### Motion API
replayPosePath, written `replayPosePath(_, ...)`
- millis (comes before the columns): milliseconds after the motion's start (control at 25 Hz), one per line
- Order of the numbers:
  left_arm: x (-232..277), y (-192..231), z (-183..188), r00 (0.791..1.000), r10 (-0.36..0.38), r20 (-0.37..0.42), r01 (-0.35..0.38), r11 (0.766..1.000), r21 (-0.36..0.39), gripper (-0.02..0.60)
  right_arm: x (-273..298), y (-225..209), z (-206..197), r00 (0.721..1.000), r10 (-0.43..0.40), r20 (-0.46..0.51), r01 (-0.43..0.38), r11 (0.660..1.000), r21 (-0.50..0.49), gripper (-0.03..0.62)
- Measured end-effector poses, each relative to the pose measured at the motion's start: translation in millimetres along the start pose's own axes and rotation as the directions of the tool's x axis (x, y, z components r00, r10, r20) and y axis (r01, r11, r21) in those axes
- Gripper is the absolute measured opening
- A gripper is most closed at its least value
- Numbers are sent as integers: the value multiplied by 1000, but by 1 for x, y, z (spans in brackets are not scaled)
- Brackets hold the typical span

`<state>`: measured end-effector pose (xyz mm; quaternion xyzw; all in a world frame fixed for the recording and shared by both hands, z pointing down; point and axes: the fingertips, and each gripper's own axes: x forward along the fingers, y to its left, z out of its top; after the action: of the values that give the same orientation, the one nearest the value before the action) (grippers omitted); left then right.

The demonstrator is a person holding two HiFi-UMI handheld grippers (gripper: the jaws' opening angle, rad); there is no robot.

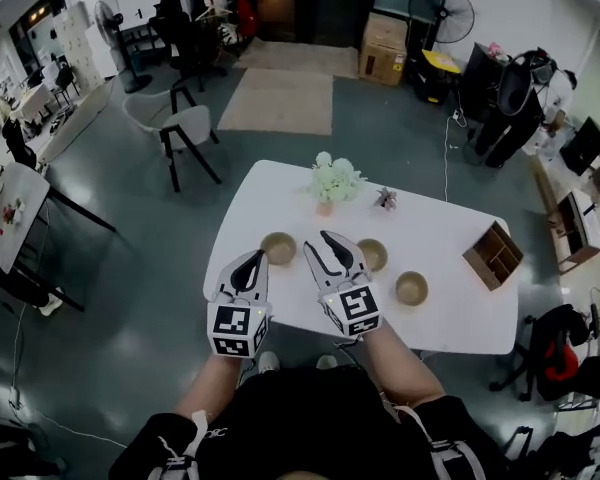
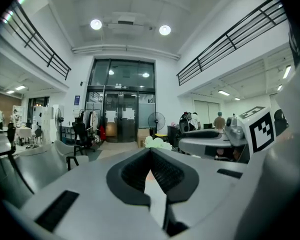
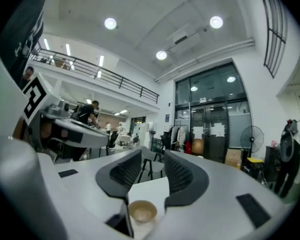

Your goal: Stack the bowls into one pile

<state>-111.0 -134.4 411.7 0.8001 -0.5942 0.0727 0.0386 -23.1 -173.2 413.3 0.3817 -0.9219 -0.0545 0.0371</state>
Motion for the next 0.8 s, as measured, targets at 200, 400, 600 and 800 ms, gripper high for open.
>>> replayPosePath(200,0,31,-13,998,61,-10,-62,998,-23,12,48,26,-42,975,174,-141,-189,976,-104,235)
replayPosePath(400,-2,61,-21,993,120,-24,-121,992,-45,12,86,46,-80,936,269,-227,-302,945,-124,250)
replayPosePath(600,-5,83,-30,987,161,-26,-162,984,-72,12,110,69,-133,877,322,-357,-416,881,-228,268)
replayPosePath(800,-7,92,-36,979,205,-26,-206,976,-69,12,121,76,-188,817,303,-491,-493,807,-324,276)
